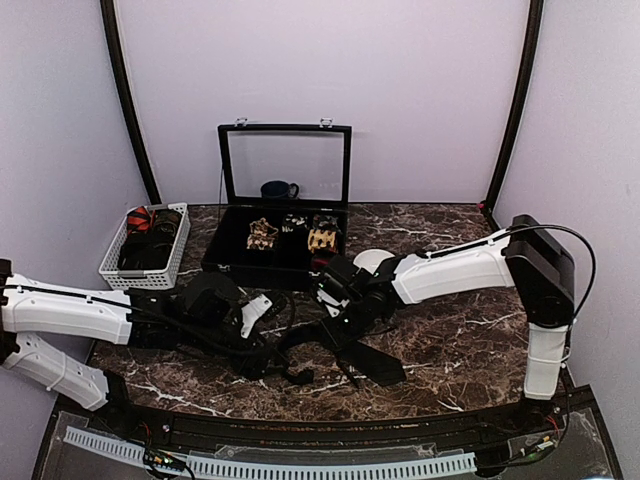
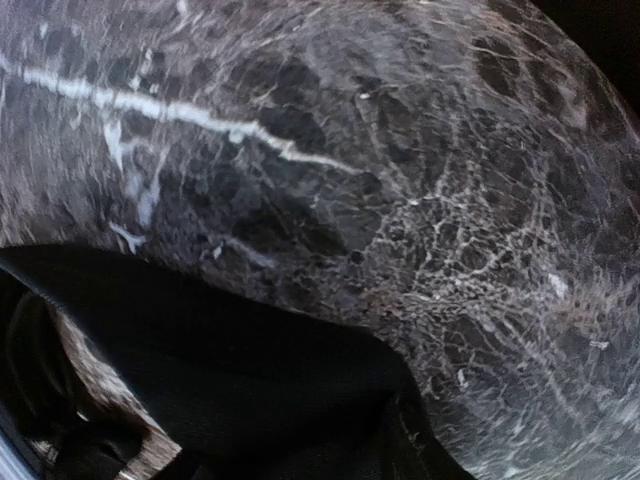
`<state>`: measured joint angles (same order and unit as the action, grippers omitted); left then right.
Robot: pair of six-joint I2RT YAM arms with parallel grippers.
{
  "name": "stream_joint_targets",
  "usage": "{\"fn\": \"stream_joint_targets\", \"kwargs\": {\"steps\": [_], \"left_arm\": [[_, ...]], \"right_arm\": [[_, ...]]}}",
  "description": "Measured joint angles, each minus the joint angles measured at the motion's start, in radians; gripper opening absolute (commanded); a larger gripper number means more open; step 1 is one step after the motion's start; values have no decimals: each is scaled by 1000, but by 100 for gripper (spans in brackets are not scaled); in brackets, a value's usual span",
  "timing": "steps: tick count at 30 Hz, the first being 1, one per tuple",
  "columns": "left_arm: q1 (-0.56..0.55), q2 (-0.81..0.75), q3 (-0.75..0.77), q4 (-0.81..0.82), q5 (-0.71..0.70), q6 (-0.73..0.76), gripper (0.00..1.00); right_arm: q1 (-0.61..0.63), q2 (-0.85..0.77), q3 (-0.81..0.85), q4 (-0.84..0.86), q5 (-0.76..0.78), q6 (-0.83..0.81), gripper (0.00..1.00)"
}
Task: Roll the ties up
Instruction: Adjust the tie at the center of the board.
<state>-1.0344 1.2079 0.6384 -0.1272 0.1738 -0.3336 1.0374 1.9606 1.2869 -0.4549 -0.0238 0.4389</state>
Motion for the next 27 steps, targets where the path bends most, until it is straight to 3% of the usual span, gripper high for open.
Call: {"fn": "stream_joint_targets", "kwargs": {"steps": [5, 9, 16, 18, 22, 27], "left_arm": [[-54, 159, 112, -9, 4, 63, 63], [-94, 303, 205, 0, 3, 96, 57], [-122, 442, 259, -5, -23, 112, 29], [-122, 441, 259, -71, -85, 120, 23], [-84, 368, 211, -138, -132, 127, 22], [80, 197, 139, -258, -216, 126, 28]], "right_arm": [[-2, 4, -2, -24, -11, 10, 0], [-14, -18, -39, -4, -59, 32, 0], [-76, -88, -146, 17, -193, 64, 0], [-116, -108, -175, -2, -254, 67, 0], [-122, -114, -179, -30, -297, 43, 0], [-122, -134, -183, -116, -400, -19, 0]]}}
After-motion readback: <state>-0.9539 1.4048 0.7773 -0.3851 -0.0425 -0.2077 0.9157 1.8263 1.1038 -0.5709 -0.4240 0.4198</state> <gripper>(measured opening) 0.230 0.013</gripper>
